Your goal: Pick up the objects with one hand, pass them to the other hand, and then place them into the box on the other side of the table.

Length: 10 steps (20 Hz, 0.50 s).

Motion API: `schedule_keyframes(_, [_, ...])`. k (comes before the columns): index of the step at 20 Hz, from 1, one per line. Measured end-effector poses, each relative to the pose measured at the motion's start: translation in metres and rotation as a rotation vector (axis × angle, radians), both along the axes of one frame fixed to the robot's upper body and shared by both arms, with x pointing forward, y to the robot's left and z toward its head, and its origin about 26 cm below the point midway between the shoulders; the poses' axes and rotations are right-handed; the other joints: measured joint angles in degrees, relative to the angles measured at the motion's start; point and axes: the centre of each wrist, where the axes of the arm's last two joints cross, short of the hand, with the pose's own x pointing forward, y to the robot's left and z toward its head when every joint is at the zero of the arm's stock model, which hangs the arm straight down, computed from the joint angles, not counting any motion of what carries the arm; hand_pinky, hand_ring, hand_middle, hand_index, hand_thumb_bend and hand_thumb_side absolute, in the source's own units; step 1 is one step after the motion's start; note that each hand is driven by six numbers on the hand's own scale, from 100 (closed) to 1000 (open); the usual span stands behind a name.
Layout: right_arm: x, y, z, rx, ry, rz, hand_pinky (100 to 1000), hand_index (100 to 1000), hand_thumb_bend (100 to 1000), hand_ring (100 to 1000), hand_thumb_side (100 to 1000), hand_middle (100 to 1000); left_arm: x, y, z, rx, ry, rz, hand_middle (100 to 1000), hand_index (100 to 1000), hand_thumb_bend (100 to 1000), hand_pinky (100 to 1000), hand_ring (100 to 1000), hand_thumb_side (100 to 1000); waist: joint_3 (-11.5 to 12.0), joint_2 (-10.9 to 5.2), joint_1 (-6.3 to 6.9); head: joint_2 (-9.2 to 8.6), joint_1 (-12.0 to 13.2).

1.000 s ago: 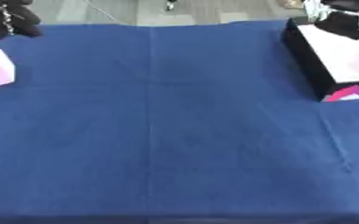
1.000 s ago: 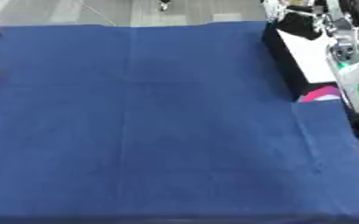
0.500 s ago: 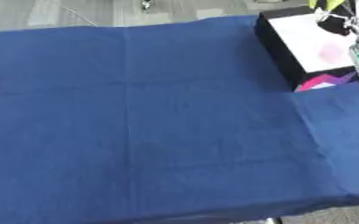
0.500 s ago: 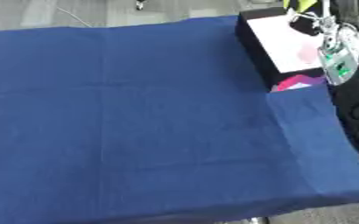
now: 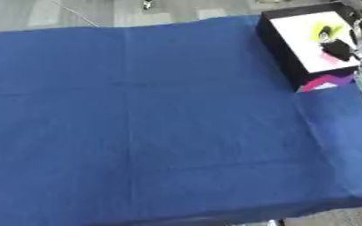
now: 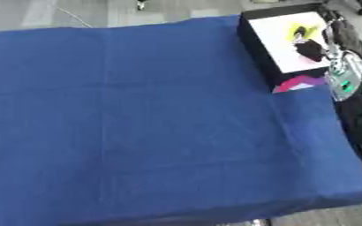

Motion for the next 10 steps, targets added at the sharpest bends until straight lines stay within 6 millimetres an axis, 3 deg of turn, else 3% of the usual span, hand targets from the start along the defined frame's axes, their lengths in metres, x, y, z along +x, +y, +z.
schedule_keyframes(2, [-0.003, 0.0, 0.005, -0.018, -0.018, 0.009, 901, 1000, 100, 912, 687, 1000, 0.0, 0.001, 0.0, 0.002, -0.003, 0.011, 611, 823, 271, 774, 631, 948, -0.03, 0.0, -0.06, 0.0, 0.19])
schedule_keyframes(4, [-0.005, 0.002, 0.011, -0.036, -0.044, 0.026, 894, 1000, 100, 906, 558, 1000, -0.001, 0.002, 0.0, 0.004, -0.007, 0.026, 612, 824, 271, 775, 632, 937, -0.08, 0.0, -0.1, 0.0, 0.68])
schedule_keyframes(5, [-0.006, 0.004, 0.015, -0.046, -0.062, 0.038, 894, 1000, 100, 906, 558, 1000, -0.001, 0.004, 0.0, 0.006, -0.011, 0.035, 612, 824, 271, 775, 632, 937, -0.18, 0.01, -0.11, 0.01, 1.14])
schedule_keyframes(6, [-0.008, 0.007, 0.019, -0.057, -0.082, 0.053, 884, 1000, 100, 892, 467, 971, -0.002, 0.005, 0.0, 0.009, -0.016, 0.045, 615, 825, 266, 776, 635, 914, -0.29, 0.01, -0.09, 0.01, 1.73])
schedule_keyframes(10, [-0.016, 0.026, 0.042, -0.114, -0.201, 0.158, 862, 1000, 100, 866, 324, 919, -0.002, 0.017, 0.007, 0.061, -0.063, 0.133, 624, 828, 269, 779, 643, 855, -0.74, 0.06, 0.37, -0.05, 7.57])
